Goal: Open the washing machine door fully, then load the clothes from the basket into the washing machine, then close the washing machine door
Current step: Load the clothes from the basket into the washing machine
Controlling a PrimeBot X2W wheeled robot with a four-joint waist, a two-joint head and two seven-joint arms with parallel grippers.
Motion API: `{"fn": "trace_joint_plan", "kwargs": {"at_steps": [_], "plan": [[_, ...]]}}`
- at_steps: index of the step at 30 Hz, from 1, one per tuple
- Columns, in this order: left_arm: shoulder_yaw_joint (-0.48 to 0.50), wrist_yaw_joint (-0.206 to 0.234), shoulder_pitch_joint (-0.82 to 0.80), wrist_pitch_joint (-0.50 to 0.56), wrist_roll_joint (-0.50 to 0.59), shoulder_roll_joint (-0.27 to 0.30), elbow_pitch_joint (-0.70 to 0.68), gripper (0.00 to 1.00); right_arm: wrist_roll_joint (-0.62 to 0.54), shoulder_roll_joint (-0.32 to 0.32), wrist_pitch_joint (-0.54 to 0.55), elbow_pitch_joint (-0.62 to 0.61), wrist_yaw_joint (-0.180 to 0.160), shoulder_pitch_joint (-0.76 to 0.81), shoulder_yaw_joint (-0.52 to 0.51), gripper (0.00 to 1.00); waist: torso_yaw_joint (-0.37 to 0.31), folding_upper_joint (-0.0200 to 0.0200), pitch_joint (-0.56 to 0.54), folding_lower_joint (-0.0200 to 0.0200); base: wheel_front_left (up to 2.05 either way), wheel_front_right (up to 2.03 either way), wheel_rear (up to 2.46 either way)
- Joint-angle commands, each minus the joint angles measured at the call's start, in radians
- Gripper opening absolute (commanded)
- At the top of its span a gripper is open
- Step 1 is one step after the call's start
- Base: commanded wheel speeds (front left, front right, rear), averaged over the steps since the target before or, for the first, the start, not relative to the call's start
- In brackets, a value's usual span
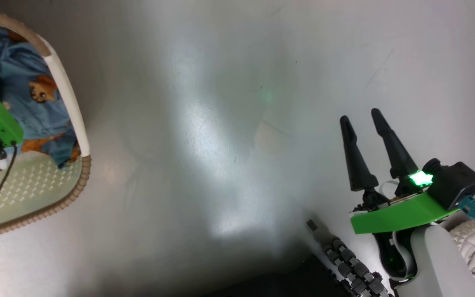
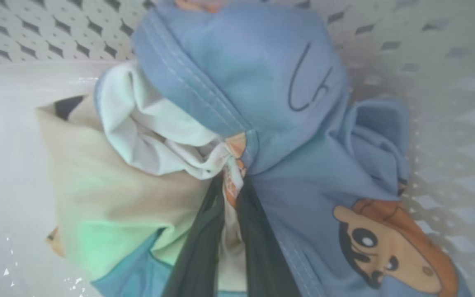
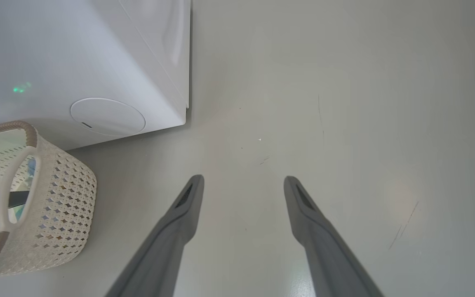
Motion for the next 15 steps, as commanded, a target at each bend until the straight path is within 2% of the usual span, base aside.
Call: {"fn": "trace_joint_plan", "kwargs": {"at_steps": [1,15], "plan": [[0.018,-0.005,0.041,-0.032,-0.012,0.035,0.001,0.0,0.01,-0.003,-0.012,-0.014,0.003,0.023,0.007,1.0,0.012,-0.0001,-0.023,0.0,0.0,0.0,0.0],[0.03,-0.018,0.191,-0.235,-0.086,-0.033,-0.028,0.0,-0.035,-0.003,-0.012,0.01,0.003,0.013,-0.025,1.0,0.092,-0.0001,-0.201,0.0,0.0,0.0,0.0]]}}
